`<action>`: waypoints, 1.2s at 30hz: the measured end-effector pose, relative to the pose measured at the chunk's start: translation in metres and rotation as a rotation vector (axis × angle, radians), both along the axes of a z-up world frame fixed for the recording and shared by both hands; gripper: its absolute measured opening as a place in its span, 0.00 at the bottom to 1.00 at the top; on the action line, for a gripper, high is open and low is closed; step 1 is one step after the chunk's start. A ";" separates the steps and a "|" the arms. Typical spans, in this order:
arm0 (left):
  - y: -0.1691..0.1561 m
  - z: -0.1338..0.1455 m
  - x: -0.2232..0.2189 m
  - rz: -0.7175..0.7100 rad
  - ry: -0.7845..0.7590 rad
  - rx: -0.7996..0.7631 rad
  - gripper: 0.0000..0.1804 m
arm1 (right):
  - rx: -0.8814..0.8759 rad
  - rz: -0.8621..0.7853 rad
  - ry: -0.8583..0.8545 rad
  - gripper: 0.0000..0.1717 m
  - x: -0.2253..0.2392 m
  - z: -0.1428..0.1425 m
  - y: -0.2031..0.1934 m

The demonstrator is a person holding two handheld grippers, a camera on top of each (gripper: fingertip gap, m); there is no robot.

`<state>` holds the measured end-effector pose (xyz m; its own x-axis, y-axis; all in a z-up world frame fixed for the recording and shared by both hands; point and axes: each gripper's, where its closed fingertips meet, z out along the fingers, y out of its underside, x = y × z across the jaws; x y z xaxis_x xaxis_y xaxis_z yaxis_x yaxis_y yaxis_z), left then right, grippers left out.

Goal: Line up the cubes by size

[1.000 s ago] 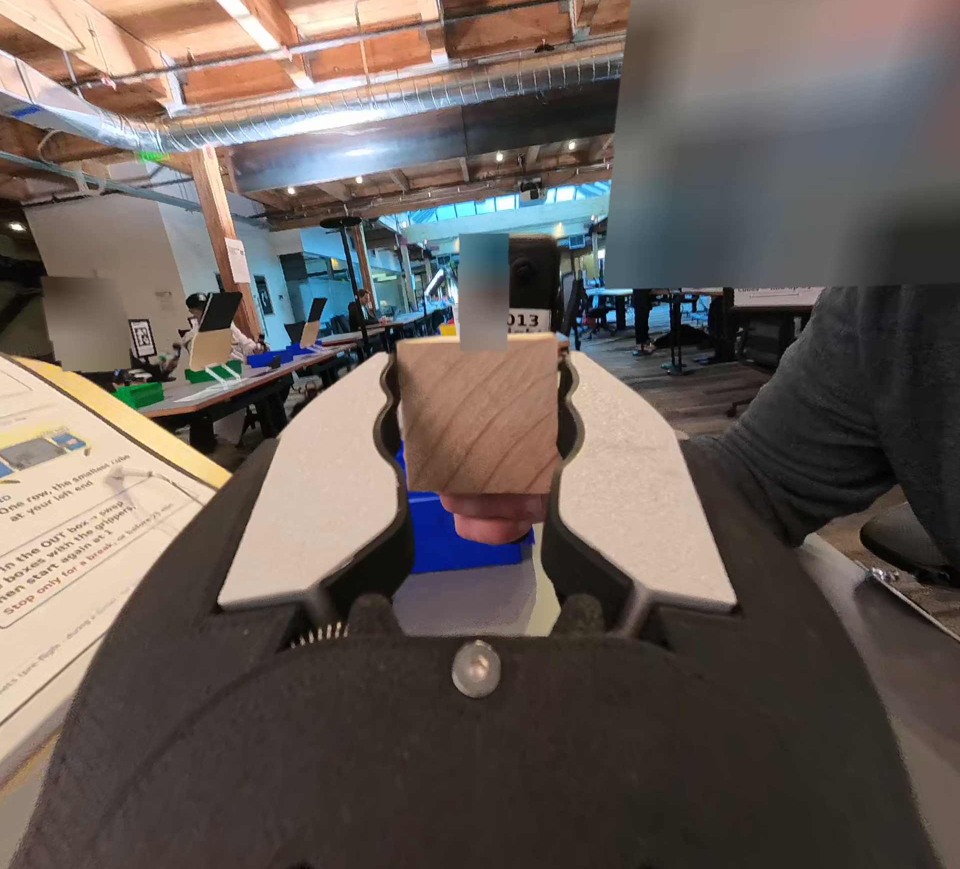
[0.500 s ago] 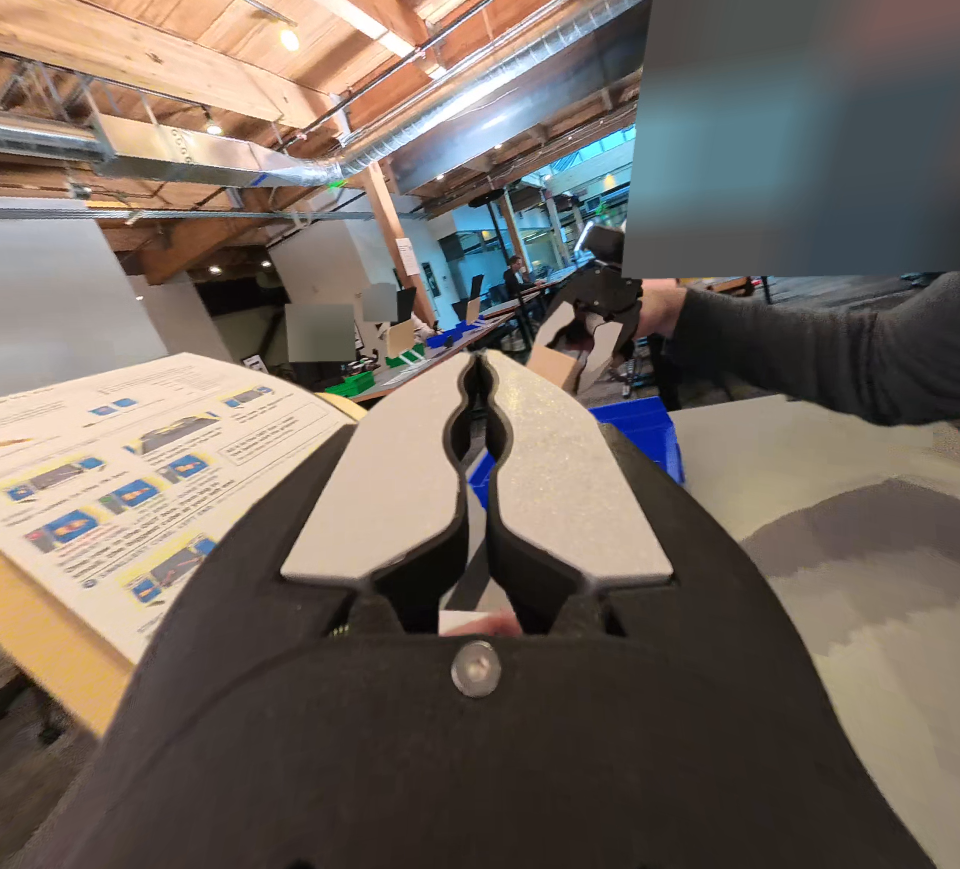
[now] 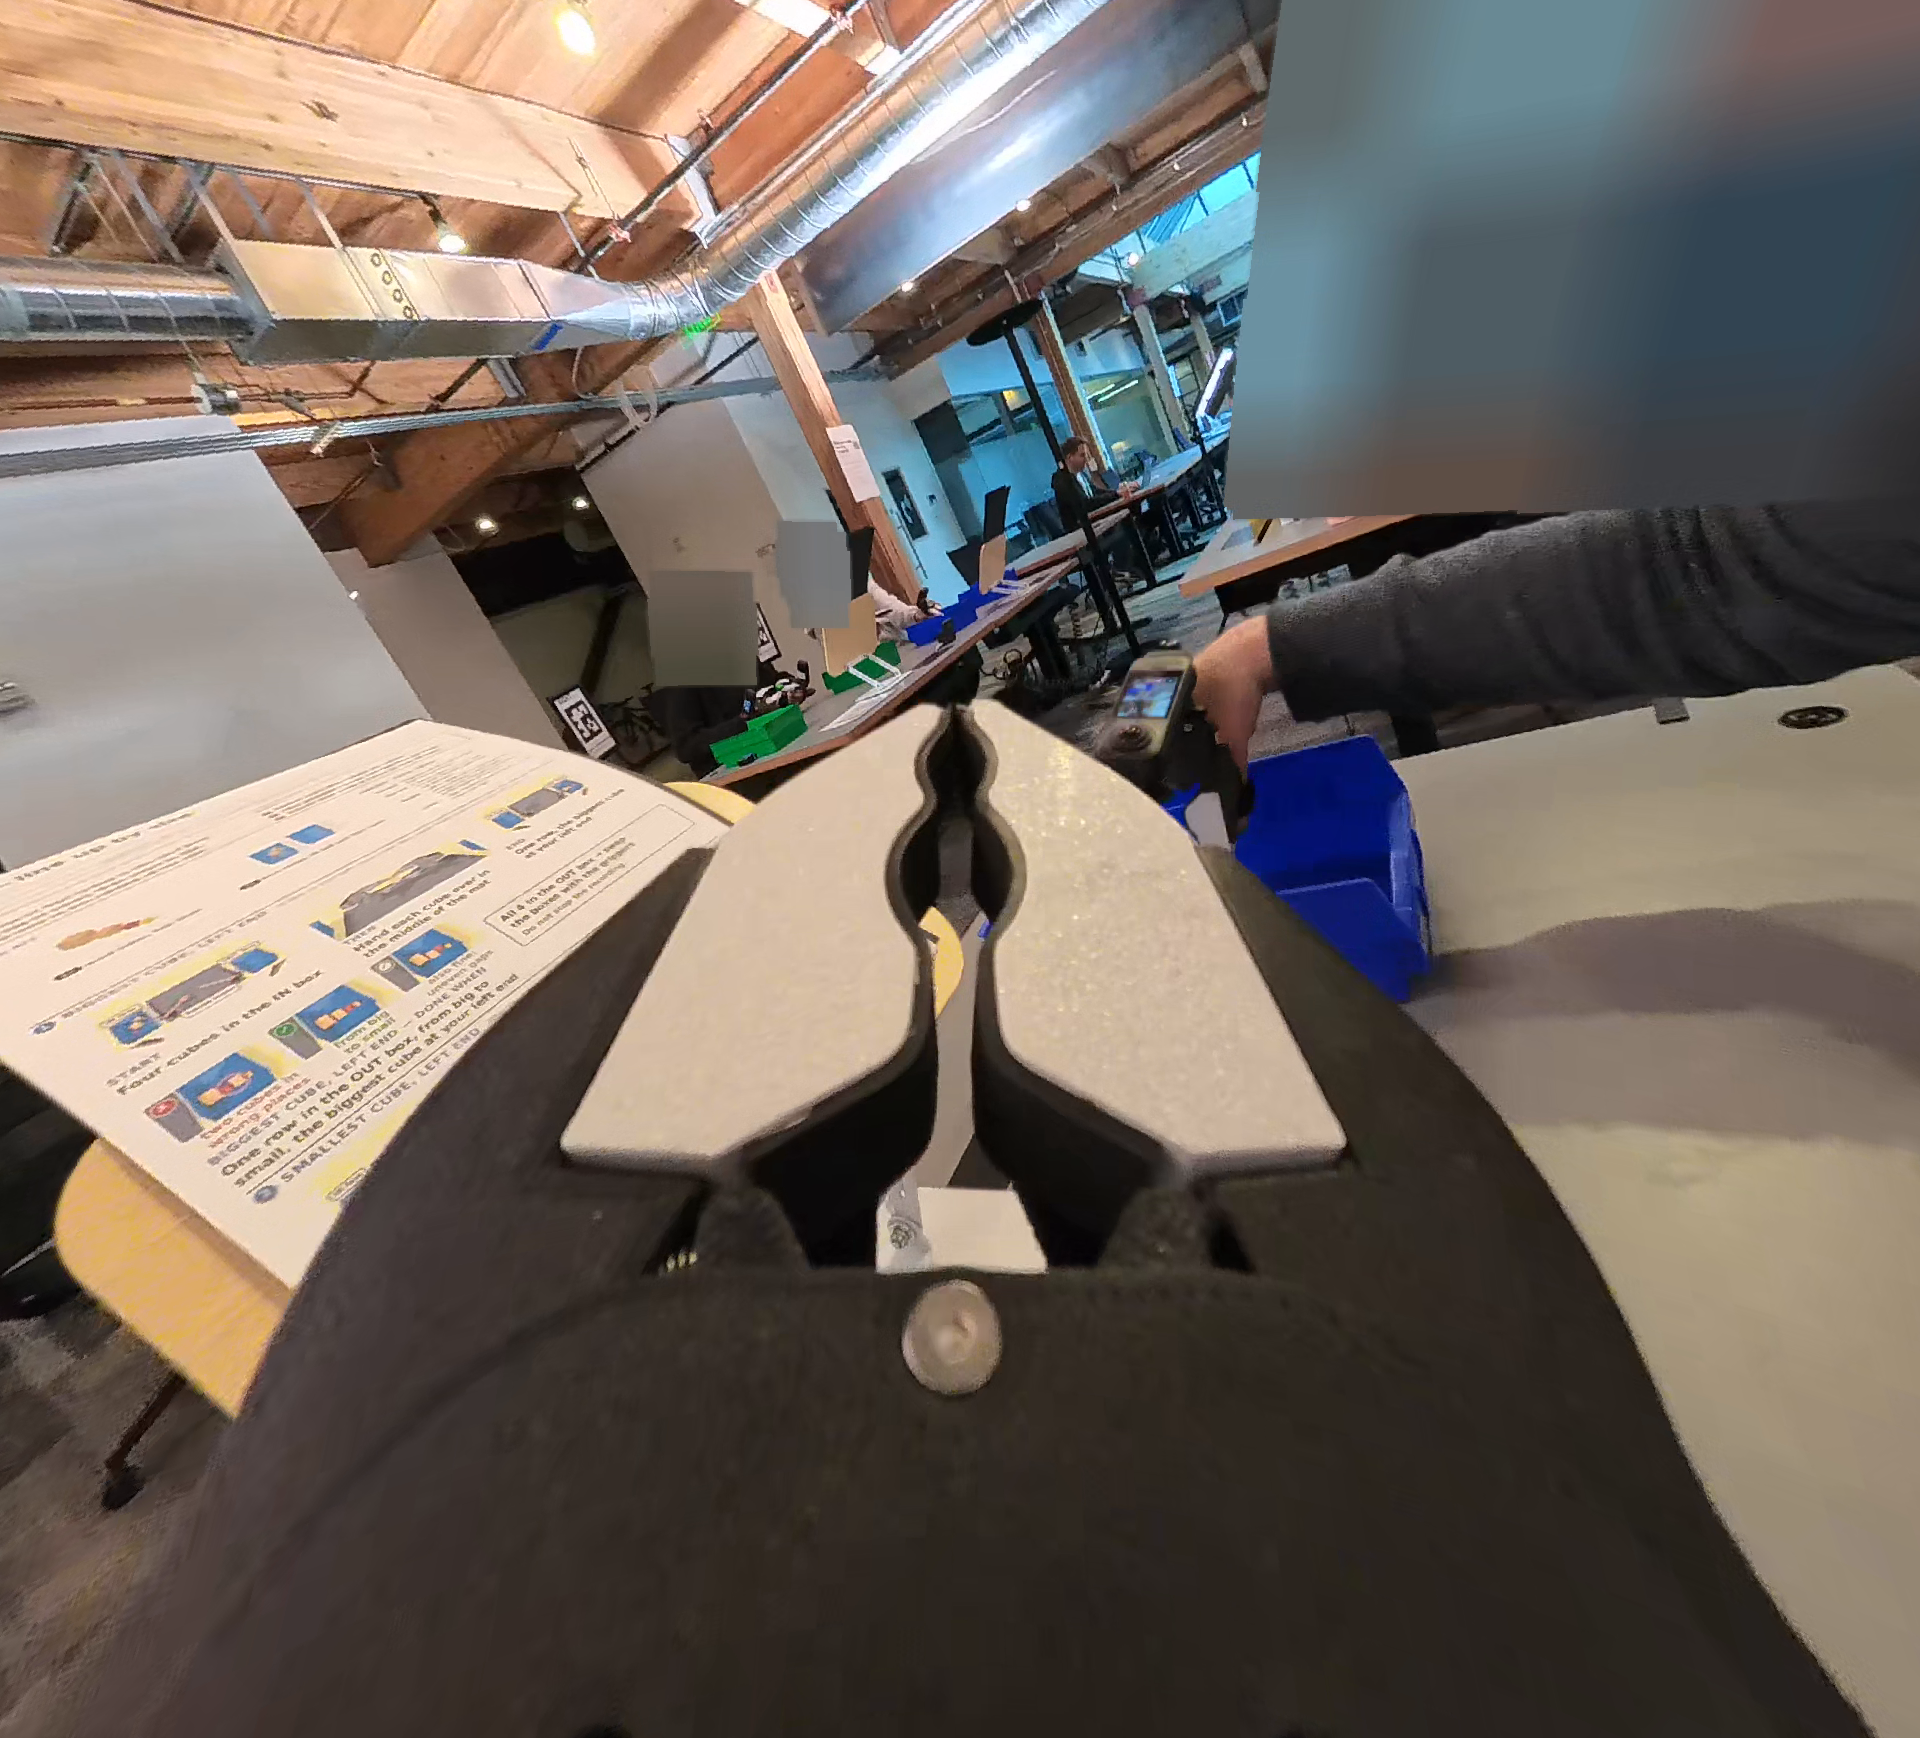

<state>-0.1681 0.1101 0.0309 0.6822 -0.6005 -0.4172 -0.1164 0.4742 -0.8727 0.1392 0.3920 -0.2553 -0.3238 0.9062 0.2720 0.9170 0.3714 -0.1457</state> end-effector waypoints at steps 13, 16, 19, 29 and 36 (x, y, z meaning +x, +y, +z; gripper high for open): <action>0.010 -0.013 0.009 -0.004 0.053 -0.026 0.00 | -0.068 0.127 -0.193 0.35 -0.016 -0.039 -0.004; 0.010 -0.014 0.010 -0.005 0.061 -0.026 0.00 | -0.080 0.139 -0.177 0.35 -0.019 -0.038 -0.005; 0.012 -0.016 0.013 -0.008 0.070 -0.030 0.00 | -0.090 0.153 -0.189 0.35 -0.019 -0.039 -0.005; 0.007 -0.021 0.020 -0.023 0.133 -0.042 0.00 | 0.024 0.059 -0.126 0.45 -0.015 -0.004 0.002; 0.006 -0.017 0.006 0.099 0.210 -0.049 0.11 | 0.438 -0.110 0.160 0.37 -0.018 0.128 -0.023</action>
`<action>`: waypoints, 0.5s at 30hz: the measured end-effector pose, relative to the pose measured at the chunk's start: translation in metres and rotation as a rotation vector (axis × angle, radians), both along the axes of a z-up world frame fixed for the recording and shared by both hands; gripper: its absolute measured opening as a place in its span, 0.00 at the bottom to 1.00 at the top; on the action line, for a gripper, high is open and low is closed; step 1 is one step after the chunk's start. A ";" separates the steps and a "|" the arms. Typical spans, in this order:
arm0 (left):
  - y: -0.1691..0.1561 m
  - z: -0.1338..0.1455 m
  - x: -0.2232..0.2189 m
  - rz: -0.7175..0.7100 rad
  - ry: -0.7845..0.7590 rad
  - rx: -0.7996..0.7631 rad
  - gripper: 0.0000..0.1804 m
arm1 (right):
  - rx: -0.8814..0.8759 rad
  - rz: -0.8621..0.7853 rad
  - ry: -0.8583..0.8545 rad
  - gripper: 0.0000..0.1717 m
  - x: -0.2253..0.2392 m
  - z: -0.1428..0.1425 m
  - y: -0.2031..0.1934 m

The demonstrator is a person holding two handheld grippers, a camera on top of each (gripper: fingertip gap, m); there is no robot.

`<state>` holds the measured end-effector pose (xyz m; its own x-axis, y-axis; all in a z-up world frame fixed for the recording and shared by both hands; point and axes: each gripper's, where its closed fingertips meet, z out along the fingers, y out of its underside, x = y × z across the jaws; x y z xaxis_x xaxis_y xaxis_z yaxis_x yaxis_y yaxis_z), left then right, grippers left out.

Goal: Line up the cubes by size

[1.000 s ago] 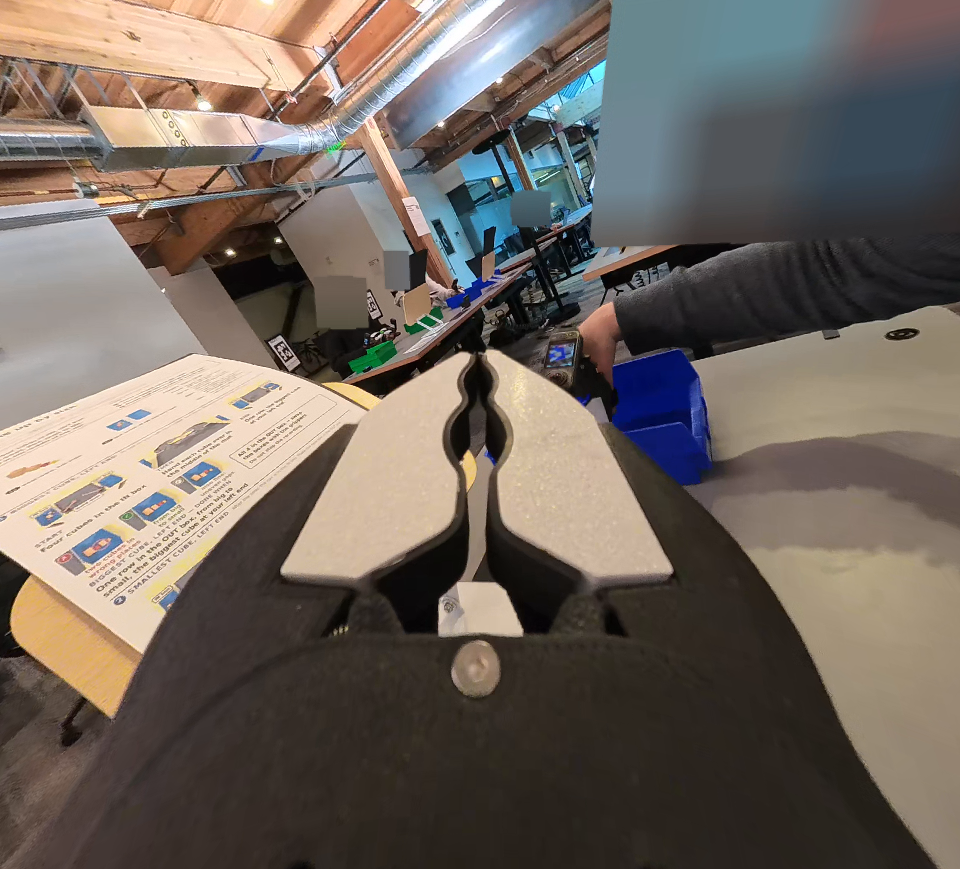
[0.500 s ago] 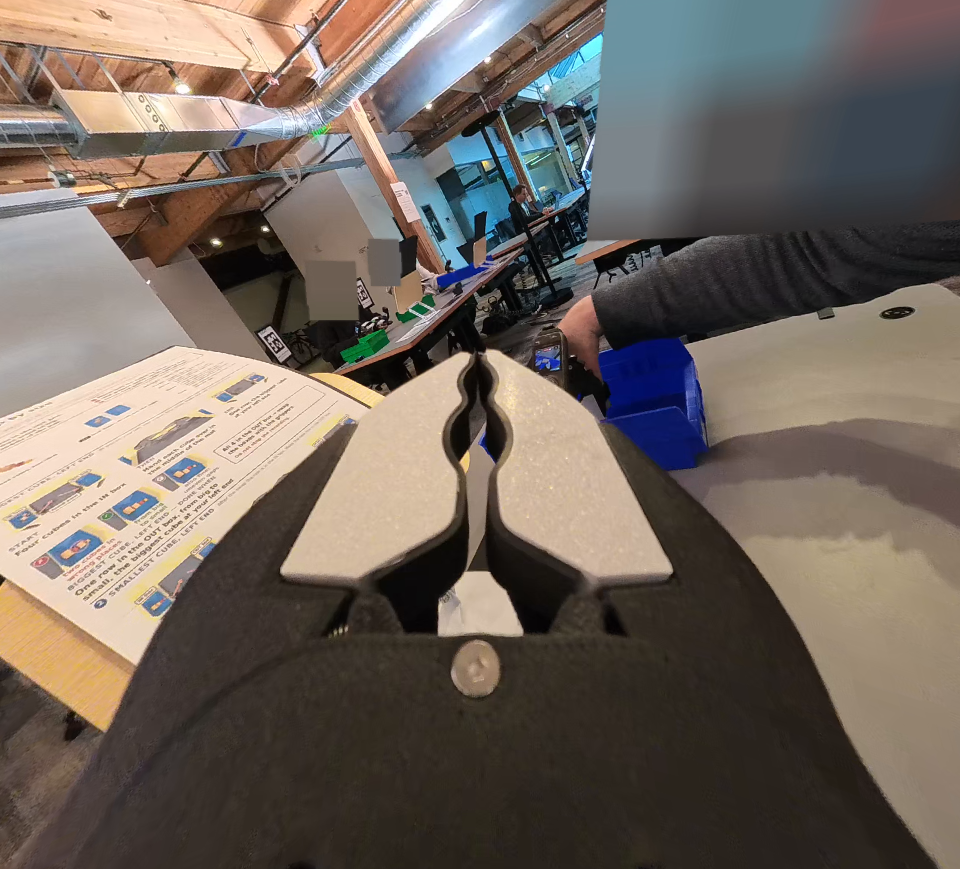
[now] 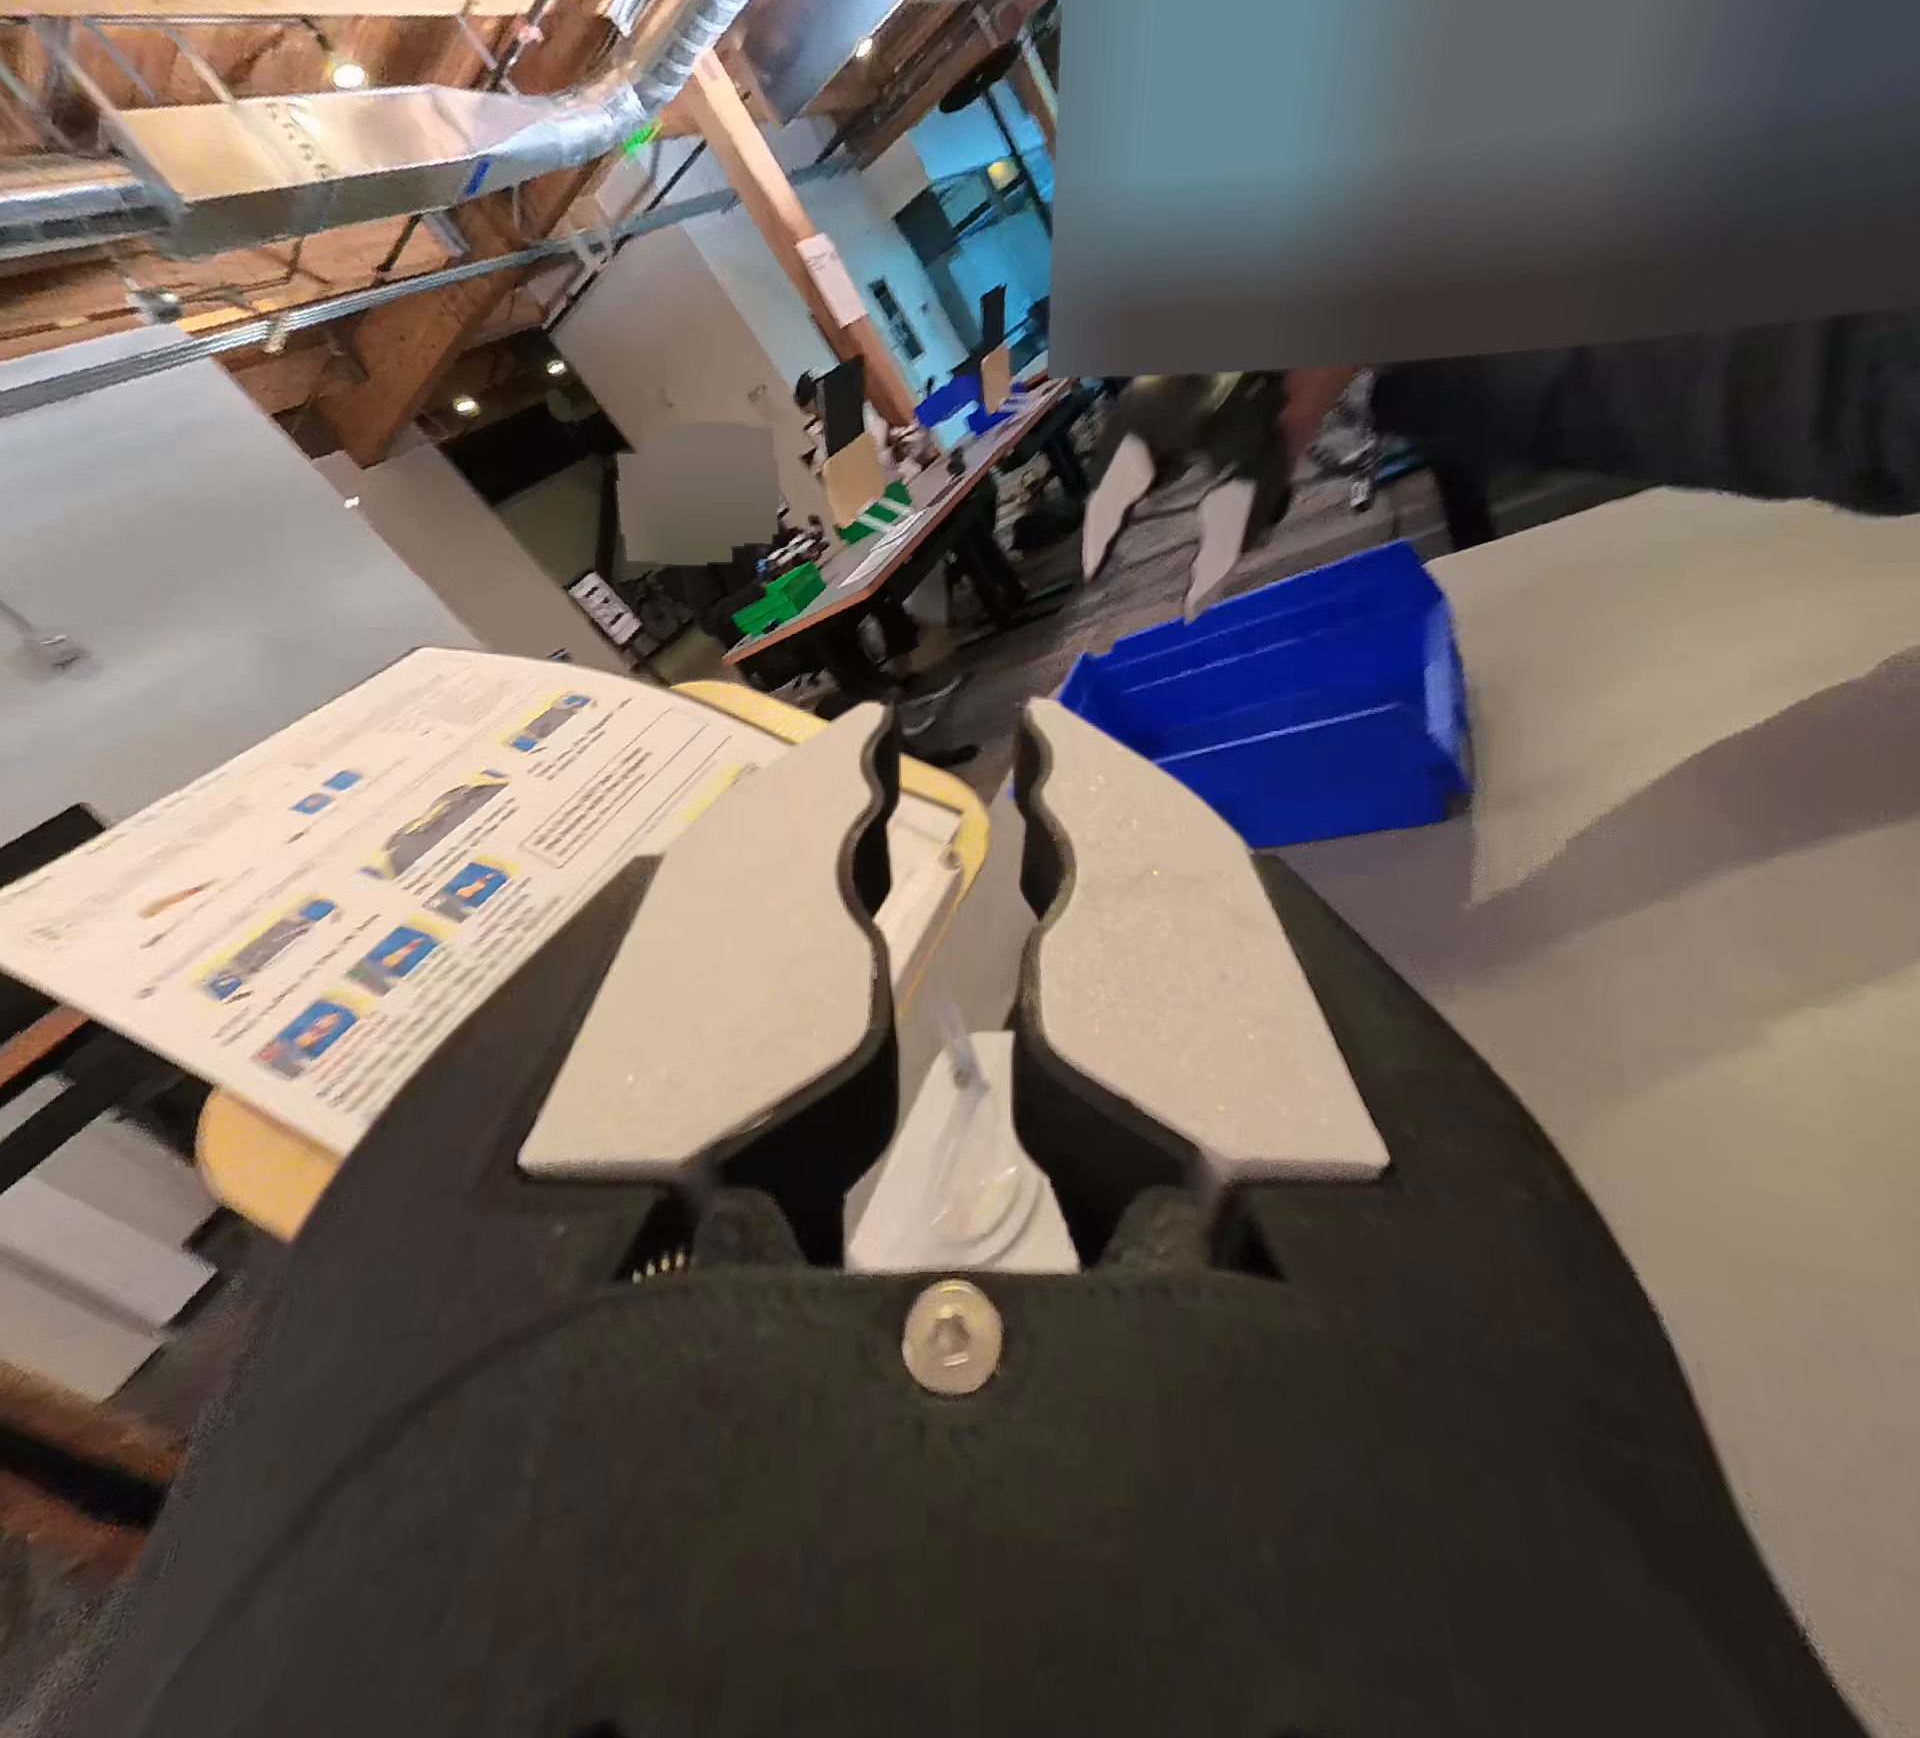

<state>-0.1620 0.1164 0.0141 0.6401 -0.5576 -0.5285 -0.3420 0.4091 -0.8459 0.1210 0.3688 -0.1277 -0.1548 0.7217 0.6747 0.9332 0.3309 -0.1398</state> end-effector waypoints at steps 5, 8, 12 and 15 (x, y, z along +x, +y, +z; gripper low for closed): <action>0.003 -0.007 -0.034 0.210 0.163 -0.011 0.19 | 0.071 0.174 0.278 0.27 -0.054 0.055 -0.096; 0.006 -0.019 -0.071 0.365 0.231 -0.088 0.24 | 0.052 0.277 0.337 0.27 -0.087 0.056 -0.140; 0.012 -0.049 -0.130 0.546 0.315 -0.219 0.26 | -0.041 0.423 0.488 0.26 -0.145 0.062 -0.187; 0.015 -0.094 -0.179 0.653 0.411 -0.382 0.32 | -0.077 0.505 0.451 0.26 -0.176 0.053 -0.207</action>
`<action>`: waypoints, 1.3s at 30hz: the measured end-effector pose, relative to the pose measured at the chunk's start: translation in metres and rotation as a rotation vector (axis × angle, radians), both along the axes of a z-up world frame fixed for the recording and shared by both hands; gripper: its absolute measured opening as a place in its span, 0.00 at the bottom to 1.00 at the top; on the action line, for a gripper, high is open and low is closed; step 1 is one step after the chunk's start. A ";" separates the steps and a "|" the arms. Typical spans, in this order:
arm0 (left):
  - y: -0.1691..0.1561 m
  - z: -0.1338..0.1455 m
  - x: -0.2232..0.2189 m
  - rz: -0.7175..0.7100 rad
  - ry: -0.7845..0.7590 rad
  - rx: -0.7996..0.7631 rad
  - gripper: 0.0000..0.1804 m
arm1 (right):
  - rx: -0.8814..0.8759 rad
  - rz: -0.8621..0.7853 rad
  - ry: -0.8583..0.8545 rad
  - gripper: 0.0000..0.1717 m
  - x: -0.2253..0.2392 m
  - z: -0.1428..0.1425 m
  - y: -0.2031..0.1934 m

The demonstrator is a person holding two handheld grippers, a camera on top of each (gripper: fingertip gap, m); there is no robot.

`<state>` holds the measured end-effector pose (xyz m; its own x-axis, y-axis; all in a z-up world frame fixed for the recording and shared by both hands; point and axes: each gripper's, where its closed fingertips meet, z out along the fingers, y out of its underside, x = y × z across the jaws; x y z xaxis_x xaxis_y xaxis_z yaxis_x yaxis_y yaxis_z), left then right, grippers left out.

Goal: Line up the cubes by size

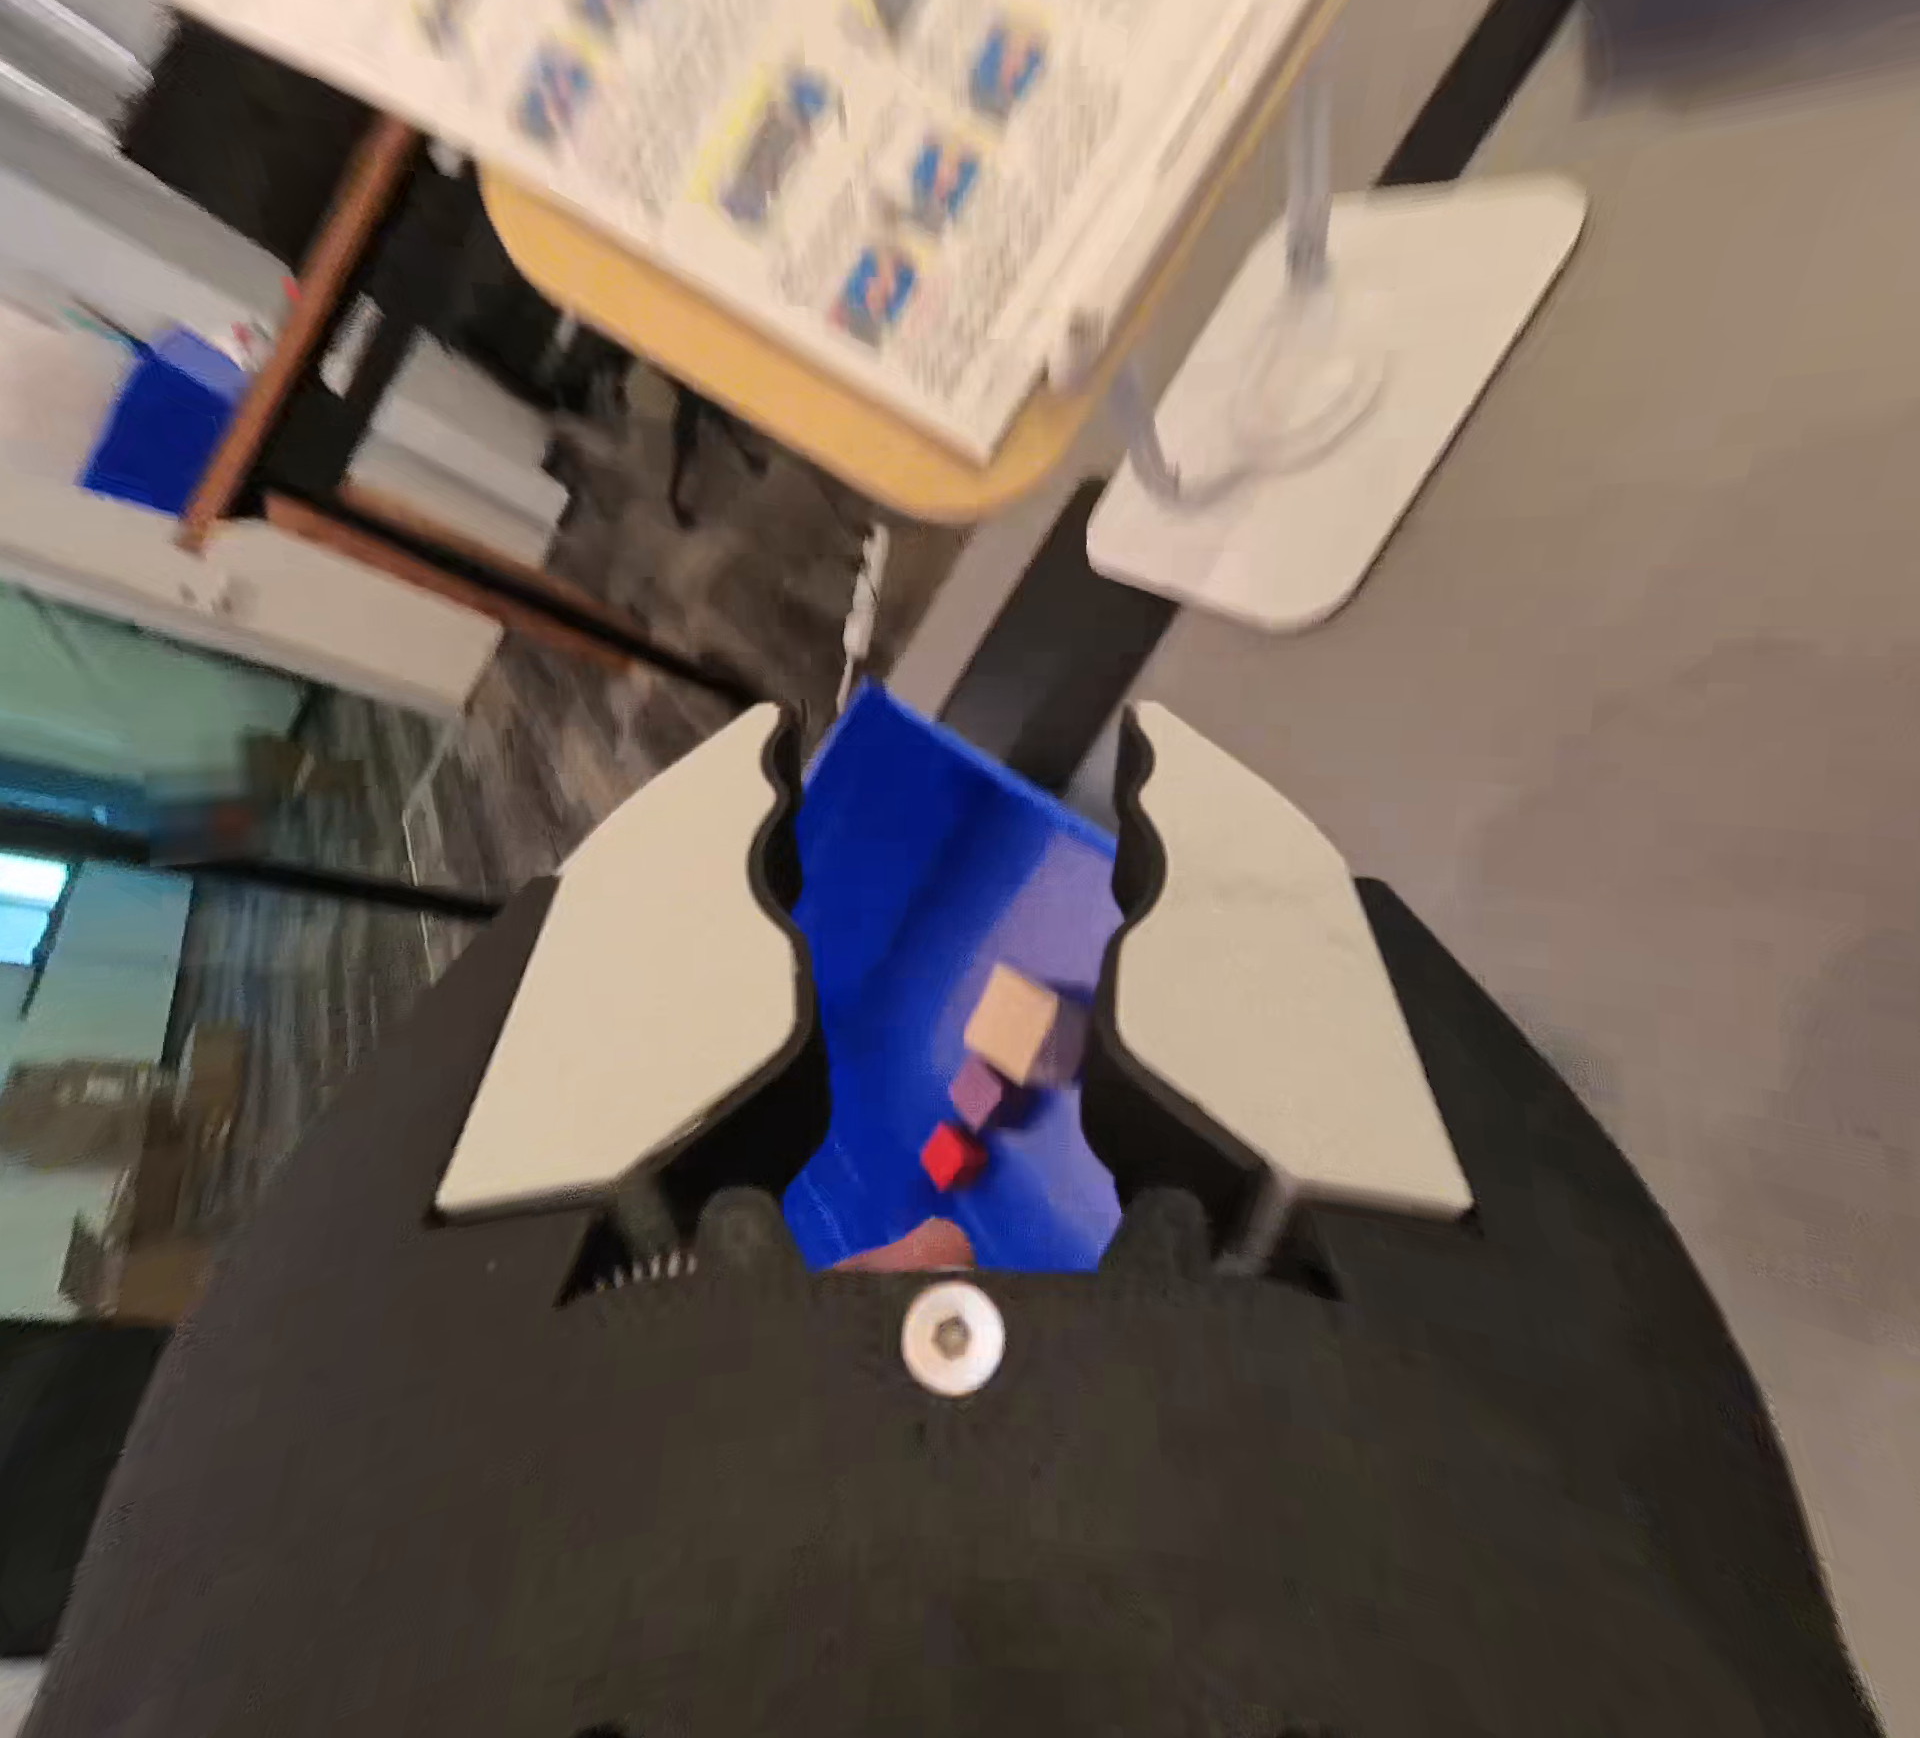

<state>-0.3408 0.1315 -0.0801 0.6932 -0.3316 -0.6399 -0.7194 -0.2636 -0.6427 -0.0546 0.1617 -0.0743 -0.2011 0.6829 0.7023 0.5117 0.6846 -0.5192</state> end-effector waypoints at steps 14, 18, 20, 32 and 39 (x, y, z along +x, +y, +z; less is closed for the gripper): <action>0.031 -0.180 -0.121 -0.006 0.205 -0.668 0.40 | -0.046 0.125 -0.071 0.25 -0.007 -0.023 -0.014; 0.037 -0.206 -0.132 -0.025 0.239 -0.765 0.38 | -0.054 0.147 -0.091 0.25 -0.010 -0.029 -0.018; 0.036 -0.216 -0.136 -0.021 0.245 -0.811 0.37 | -0.051 0.141 -0.103 0.25 -0.011 -0.032 -0.016; 0.040 -0.166 -0.128 0.011 0.095 -0.552 0.25 | -0.075 0.163 -0.028 0.25 -0.024 -0.024 -0.018; 0.013 -0.008 -0.011 -0.249 -0.151 0.013 0.24 | -0.177 0.214 0.229 0.31 -0.055 0.013 -0.033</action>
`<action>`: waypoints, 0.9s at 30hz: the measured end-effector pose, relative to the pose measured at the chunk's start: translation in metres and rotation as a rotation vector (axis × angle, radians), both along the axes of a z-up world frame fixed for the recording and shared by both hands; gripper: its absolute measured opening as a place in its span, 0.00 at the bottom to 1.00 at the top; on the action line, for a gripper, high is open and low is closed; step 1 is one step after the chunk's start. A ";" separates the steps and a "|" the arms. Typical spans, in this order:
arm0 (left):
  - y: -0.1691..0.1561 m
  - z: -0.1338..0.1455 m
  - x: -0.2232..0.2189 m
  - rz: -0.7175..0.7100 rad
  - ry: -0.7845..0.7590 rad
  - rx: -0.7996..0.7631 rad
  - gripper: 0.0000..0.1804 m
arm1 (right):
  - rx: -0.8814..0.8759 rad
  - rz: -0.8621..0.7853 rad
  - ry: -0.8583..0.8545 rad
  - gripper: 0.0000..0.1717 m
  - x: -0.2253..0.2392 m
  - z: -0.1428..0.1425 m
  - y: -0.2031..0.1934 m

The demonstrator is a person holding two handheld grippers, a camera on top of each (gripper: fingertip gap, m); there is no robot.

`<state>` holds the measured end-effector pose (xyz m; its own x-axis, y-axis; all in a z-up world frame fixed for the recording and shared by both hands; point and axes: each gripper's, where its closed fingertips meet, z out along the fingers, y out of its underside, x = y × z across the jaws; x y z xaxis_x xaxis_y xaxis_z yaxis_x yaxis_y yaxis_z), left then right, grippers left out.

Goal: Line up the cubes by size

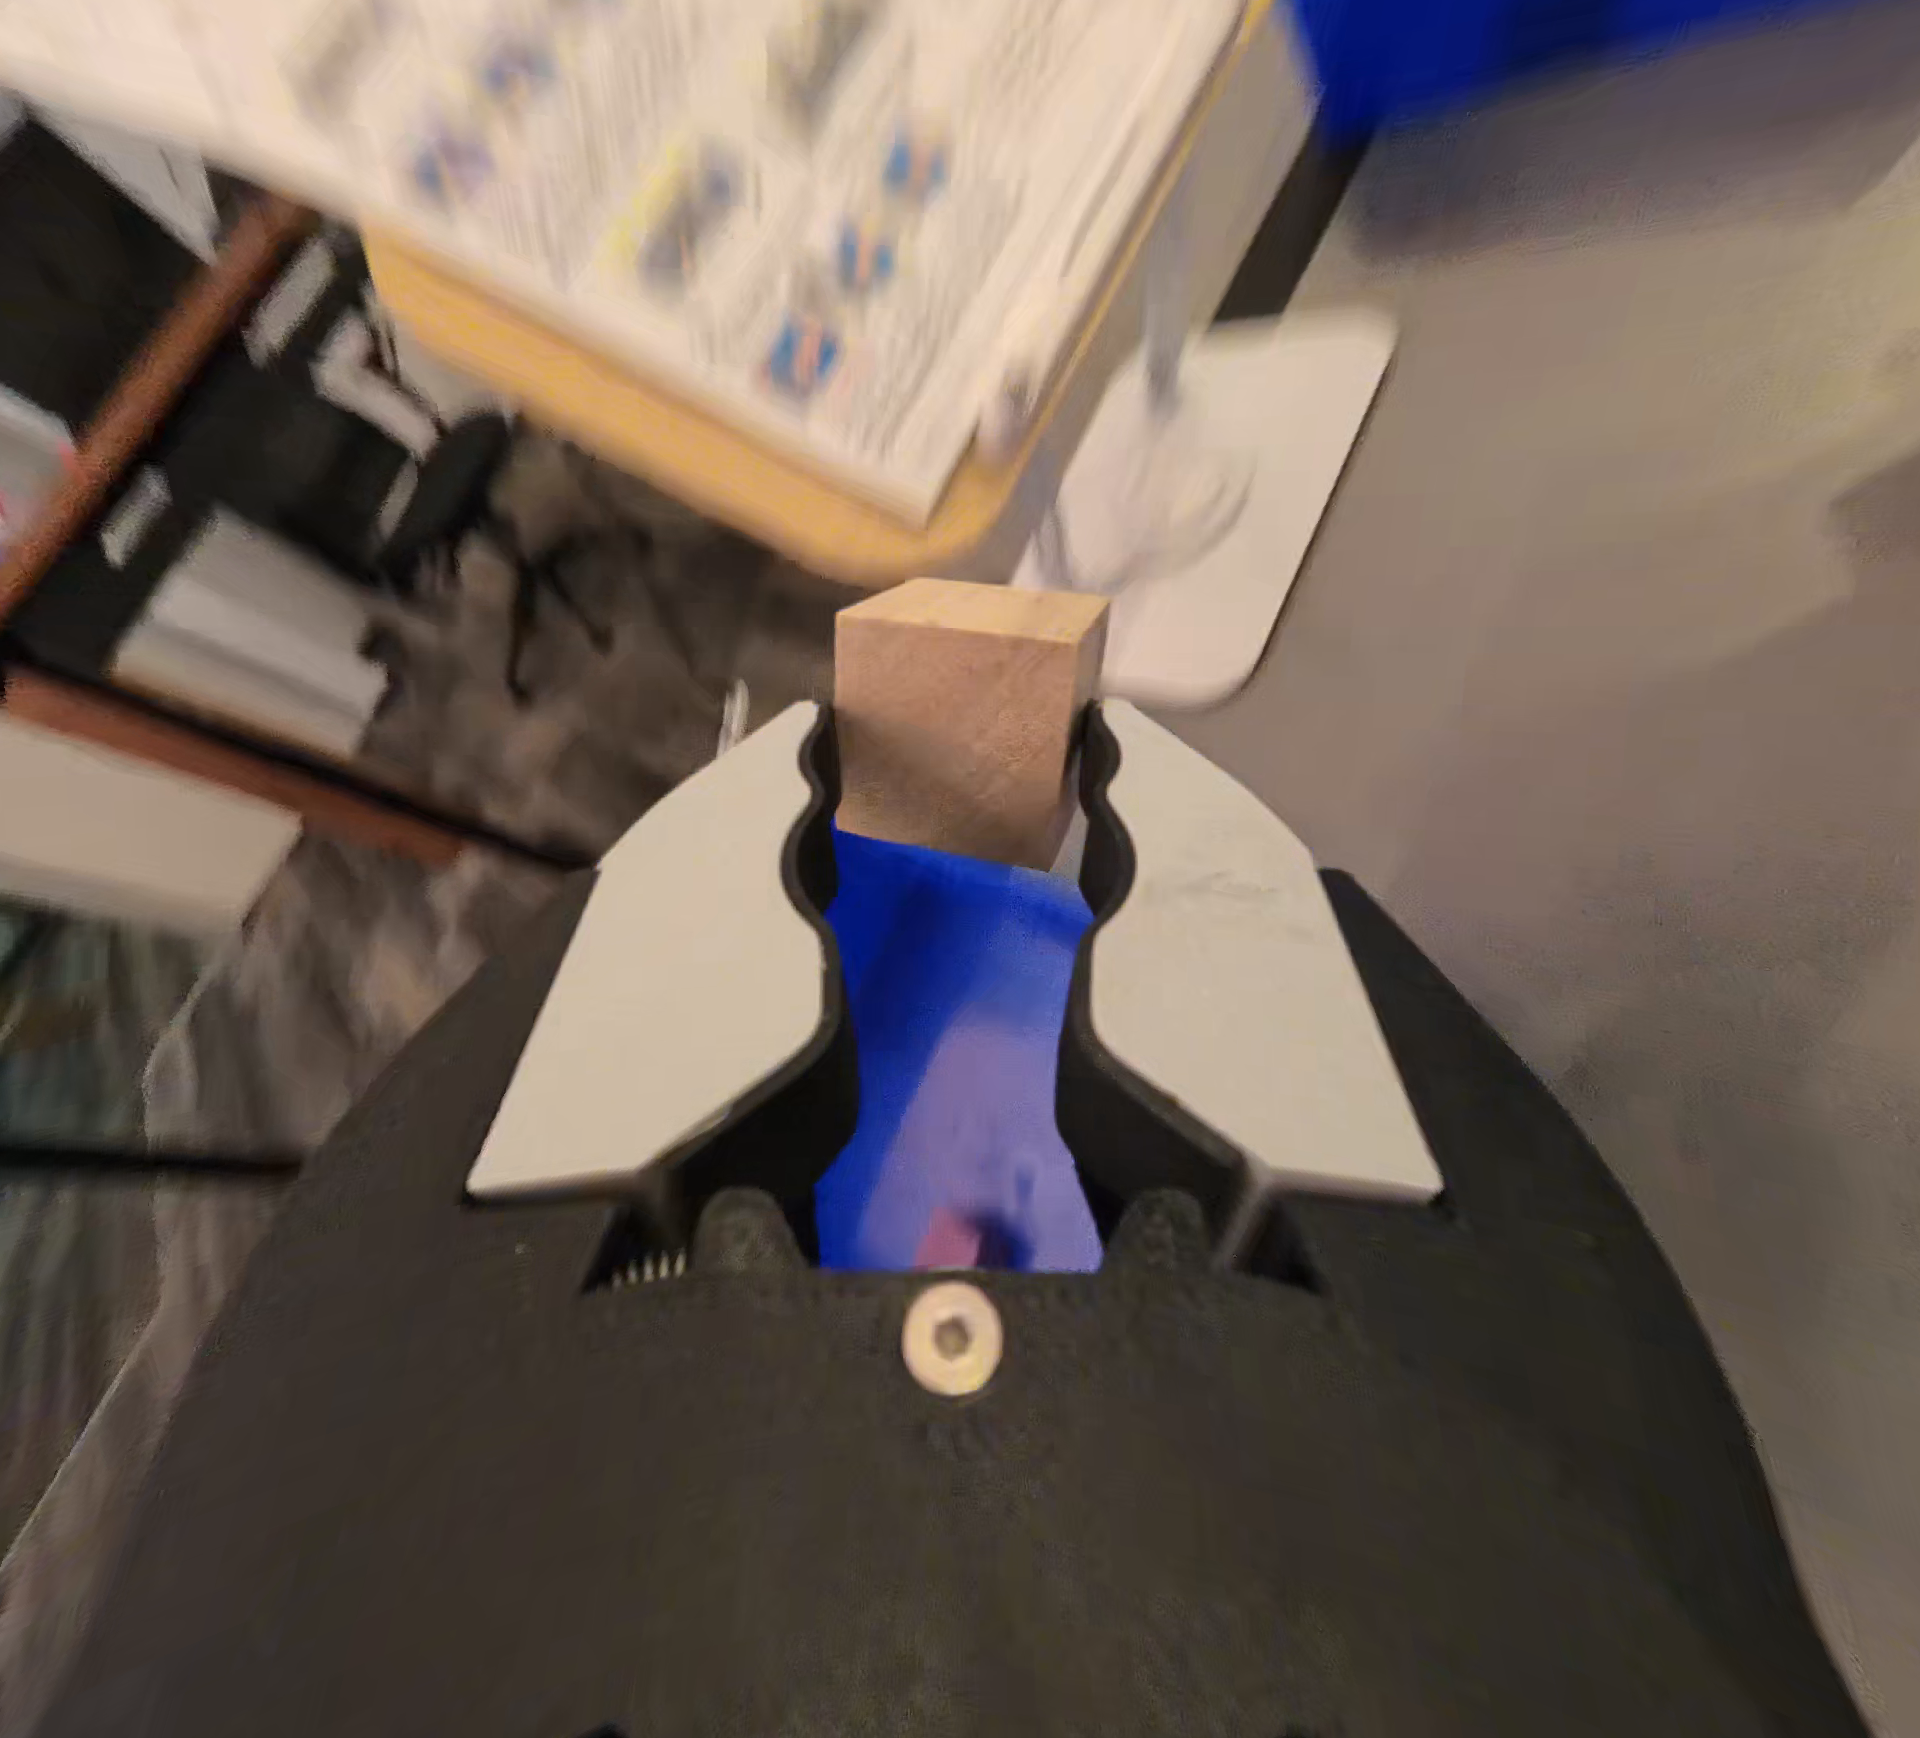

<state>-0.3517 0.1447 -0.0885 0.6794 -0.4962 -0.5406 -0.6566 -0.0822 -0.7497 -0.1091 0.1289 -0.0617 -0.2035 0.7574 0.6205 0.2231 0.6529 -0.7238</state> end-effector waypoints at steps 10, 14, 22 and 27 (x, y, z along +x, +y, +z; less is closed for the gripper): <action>-0.045 0.080 0.191 -0.492 -0.225 0.319 0.24 | -0.181 0.099 0.378 0.36 -0.017 0.053 -0.023; -0.043 0.088 0.211 -0.552 -0.275 0.337 0.24 | -0.226 0.128 0.395 0.35 -0.011 0.058 -0.022; -0.045 0.094 0.230 -0.583 -0.279 0.355 0.24 | -0.210 0.144 0.415 0.34 -0.006 0.063 -0.023; -0.053 0.099 0.232 -0.622 -0.309 0.359 0.24 | -0.180 0.148 0.412 0.32 -0.010 0.059 -0.027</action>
